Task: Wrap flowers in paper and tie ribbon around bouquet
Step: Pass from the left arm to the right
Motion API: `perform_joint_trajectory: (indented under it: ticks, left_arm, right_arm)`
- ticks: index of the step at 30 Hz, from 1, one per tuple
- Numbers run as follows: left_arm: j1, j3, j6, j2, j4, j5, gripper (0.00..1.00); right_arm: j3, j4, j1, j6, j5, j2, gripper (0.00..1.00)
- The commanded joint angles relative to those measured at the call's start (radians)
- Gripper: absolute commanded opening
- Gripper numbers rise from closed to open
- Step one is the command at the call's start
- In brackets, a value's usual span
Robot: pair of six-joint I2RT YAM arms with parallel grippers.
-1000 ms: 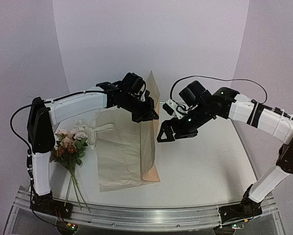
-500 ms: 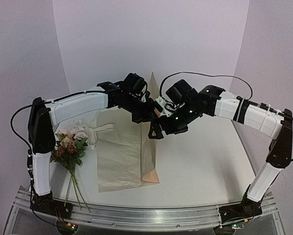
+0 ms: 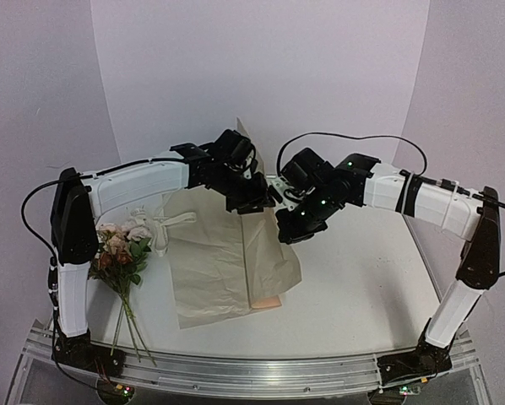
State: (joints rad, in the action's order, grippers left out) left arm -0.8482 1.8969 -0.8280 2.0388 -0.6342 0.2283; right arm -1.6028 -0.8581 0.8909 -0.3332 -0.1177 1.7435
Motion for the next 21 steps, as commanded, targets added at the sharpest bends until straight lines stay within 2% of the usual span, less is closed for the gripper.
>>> perform_joint_trajectory:
  ticks: [1,4,7,10,14,21]
  left_arm:
    - [0.005,-0.031,0.035,-0.099,0.023,-0.072,0.53]
    - [0.022,-0.168,0.022,-0.186,0.088,-0.103,0.75]
    - [0.053,-0.321,0.006,-0.281,0.18,-0.099,0.86]
    - [0.086,-0.447,-0.009,-0.322,0.229,-0.081,0.9]
    - [0.128,-0.587,-0.025,-0.314,0.323,-0.003,0.9]
    - [0.159,-0.641,0.003,-0.197,0.376,0.069,0.88]
  right_arm:
    - [0.002,-0.053,-0.01,-0.017,0.054,-0.045,0.0]
    - [0.01,-0.074,-0.047,-0.055,0.076,-0.045,0.0]
    - [0.012,-0.089,-0.091,-0.092,0.081,-0.029,0.0]
    - [0.011,-0.114,-0.145,-0.121,0.097,-0.011,0.0]
    - [0.047,-0.127,-0.211,-0.139,0.115,-0.005,0.0]
    - [0.174,-0.127,-0.261,-0.14,0.186,-0.014,0.0]
